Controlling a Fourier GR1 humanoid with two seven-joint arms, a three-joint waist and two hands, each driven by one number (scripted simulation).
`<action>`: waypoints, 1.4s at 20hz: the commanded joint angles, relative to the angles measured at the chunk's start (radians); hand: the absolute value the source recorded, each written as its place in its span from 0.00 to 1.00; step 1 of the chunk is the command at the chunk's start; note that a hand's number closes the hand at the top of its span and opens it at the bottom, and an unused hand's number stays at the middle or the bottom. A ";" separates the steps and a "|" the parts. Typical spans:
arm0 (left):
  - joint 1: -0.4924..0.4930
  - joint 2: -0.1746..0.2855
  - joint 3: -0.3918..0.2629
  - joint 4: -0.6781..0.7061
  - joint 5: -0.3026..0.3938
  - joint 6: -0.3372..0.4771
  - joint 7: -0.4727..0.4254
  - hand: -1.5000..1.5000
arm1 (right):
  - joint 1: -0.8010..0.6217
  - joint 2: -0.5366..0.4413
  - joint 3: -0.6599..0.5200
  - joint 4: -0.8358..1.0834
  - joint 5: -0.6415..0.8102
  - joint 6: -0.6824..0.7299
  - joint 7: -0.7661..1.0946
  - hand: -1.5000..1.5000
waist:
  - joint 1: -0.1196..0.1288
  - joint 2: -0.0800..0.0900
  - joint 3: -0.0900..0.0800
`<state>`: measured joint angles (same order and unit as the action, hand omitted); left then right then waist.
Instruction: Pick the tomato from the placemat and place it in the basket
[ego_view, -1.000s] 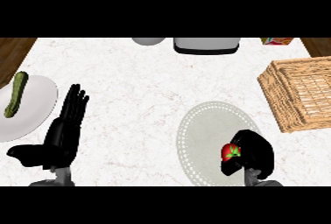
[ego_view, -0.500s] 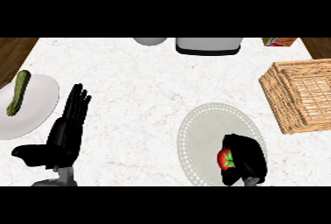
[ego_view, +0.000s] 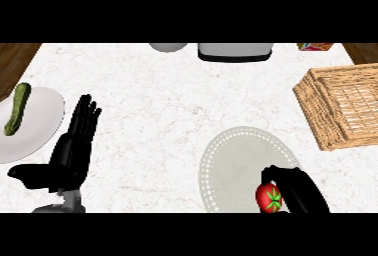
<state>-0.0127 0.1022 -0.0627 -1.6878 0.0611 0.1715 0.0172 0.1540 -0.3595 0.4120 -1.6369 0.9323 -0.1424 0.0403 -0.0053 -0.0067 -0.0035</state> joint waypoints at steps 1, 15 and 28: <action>0.030 -0.006 0.002 0.006 -0.002 0.000 -0.025 0.50 | 0.148 -0.056 -0.039 -0.220 -0.186 0.005 -0.118 1.00 | -0.024 0.000 0.003; 0.007 0.013 0.047 0.058 0.019 -0.039 -0.056 0.50 | 0.401 -0.187 -0.459 -0.834 -0.715 0.211 0.013 1.00 | -0.009 0.006 0.003; 0.026 -0.017 0.004 0.016 -0.027 -0.024 -0.030 0.50 | 0.144 -0.318 -0.873 -0.460 -0.777 0.338 0.008 1.00 | 0.008 0.007 0.003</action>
<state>-0.0017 0.0942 -0.0454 -1.6804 0.0526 0.1496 0.0107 0.3937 -0.6372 -0.3740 -2.2056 0.1796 0.1507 0.0479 -0.0027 -0.0004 -0.0001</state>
